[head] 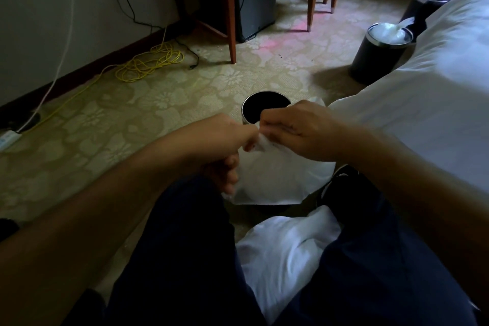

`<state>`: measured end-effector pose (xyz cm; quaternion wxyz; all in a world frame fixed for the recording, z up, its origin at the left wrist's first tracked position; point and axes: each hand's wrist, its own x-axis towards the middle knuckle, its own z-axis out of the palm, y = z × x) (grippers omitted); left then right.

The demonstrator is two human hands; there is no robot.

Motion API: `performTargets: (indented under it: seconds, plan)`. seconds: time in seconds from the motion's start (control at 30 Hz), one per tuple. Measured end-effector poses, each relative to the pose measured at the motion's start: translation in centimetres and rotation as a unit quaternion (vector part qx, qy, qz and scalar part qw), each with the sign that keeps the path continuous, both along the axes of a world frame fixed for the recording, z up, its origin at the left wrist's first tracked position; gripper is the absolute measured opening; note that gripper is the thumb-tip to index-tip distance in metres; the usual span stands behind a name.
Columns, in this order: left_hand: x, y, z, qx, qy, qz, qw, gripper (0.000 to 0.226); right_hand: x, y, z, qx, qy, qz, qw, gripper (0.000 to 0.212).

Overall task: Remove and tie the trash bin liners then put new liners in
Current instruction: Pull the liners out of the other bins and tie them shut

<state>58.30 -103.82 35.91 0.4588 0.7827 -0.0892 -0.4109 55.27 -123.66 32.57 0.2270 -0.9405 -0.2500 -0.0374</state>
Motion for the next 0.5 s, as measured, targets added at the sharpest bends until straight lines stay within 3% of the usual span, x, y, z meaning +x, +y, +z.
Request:
performTargets:
  seconds: [0.1, 0.2, 0.27, 0.37, 0.5]
  plan:
    - [0.7, -0.4, -0.4, -0.058, -0.012, 0.029, 0.998, 0.015, 0.0, -0.2, -0.7, 0.056, -0.035, -0.054, 0.996, 0.019]
    - [-0.2, -0.6, -1.7, -0.218, 0.082, 0.118, 0.965, 0.014, -0.6, -0.5, -1.1, 0.105, -0.043, -0.111, 0.987, 0.02]
    - [-0.7, -0.9, -2.6, -0.253, 0.143, 0.166, 0.942, 0.015, -1.0, -0.4, -1.3, 0.105, -0.046, -0.113, 0.987, 0.019]
    - [-0.1, -1.3, -3.0, -0.146, 0.122, 0.132, 0.973, 0.02, -0.9, -0.8, -1.6, 0.032, -0.053, -0.082, 0.995, 0.02]
    - [0.6, -2.0, -2.4, 0.076, -0.029, 0.024, 0.996, 0.018, -0.5, -1.0, -3.0, -0.048, -0.003, -0.051, 0.998, 0.021]
